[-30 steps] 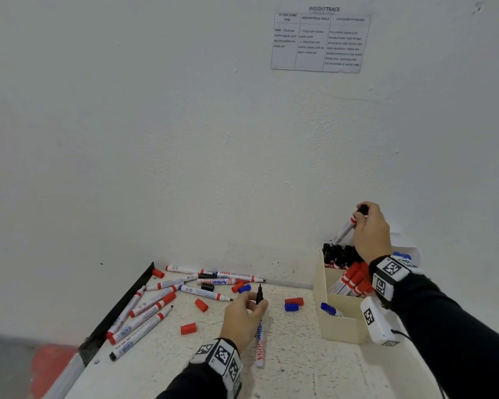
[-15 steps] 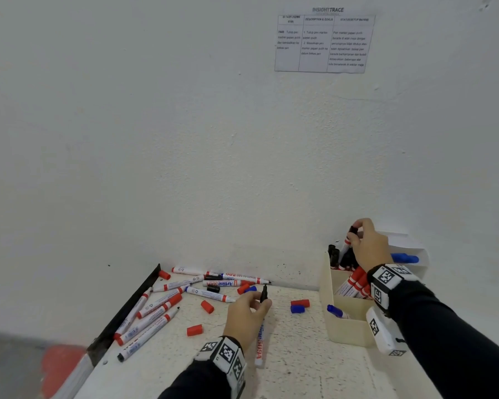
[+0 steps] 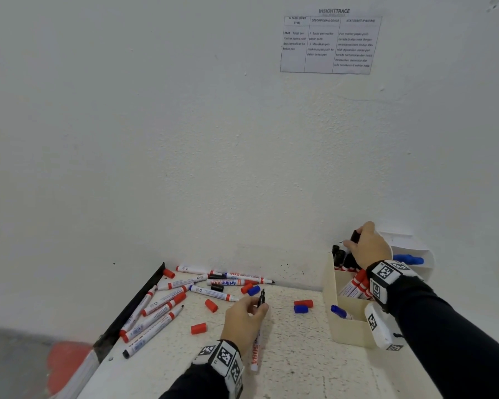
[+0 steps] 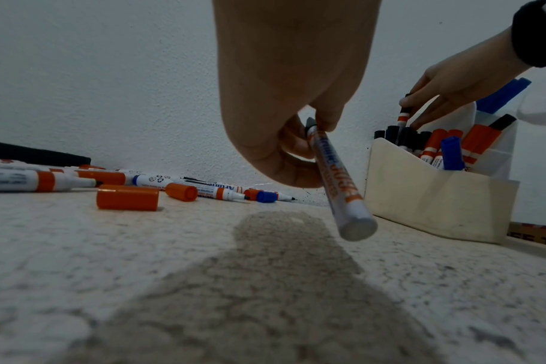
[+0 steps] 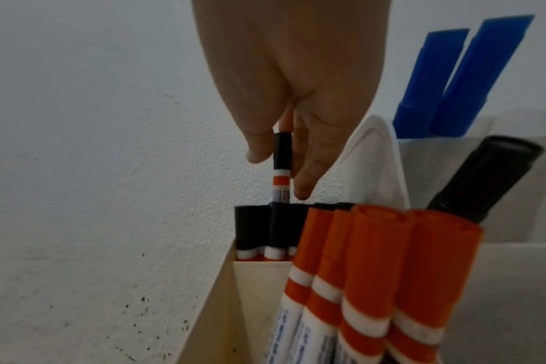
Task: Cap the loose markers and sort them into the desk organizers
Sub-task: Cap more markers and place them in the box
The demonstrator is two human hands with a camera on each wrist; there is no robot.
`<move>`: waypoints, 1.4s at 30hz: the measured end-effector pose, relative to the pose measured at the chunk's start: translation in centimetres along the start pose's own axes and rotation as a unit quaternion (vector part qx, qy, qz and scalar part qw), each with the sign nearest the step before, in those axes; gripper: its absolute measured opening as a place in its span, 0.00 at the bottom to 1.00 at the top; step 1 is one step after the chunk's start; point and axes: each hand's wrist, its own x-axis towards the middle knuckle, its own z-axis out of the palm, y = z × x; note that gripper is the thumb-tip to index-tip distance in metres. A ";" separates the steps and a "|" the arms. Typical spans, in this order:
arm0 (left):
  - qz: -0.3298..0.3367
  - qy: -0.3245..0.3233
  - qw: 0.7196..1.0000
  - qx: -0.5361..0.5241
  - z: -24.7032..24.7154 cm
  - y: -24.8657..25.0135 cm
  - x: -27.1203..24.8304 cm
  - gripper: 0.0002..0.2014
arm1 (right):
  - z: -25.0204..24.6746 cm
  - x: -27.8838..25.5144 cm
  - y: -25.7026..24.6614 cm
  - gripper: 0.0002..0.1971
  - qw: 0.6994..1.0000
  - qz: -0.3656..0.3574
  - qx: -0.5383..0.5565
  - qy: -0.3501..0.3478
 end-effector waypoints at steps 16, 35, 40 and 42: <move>-0.014 -0.005 1.000 0.013 0.0 0.1 0.7 0.16 | -2.3 0.2 -2.7 0.12 0.953 -0.078 0.278 0.092; -0.004 -0.017 1.000 0.017 0.6 0.6 0.1 0.14 | -1.7 -1.5 -0.8 0.12 0.995 -0.079 0.062 -0.010; -0.013 -0.022 0.999 0.020 0.7 0.5 0.1 0.15 | -1.4 -2.9 -1.1 0.17 0.996 -0.085 0.016 -0.007; -0.013 -0.021 0.999 0.021 0.7 0.5 0.2 0.15 | -1.1 -2.9 -0.9 0.19 0.996 -0.088 0.018 -0.016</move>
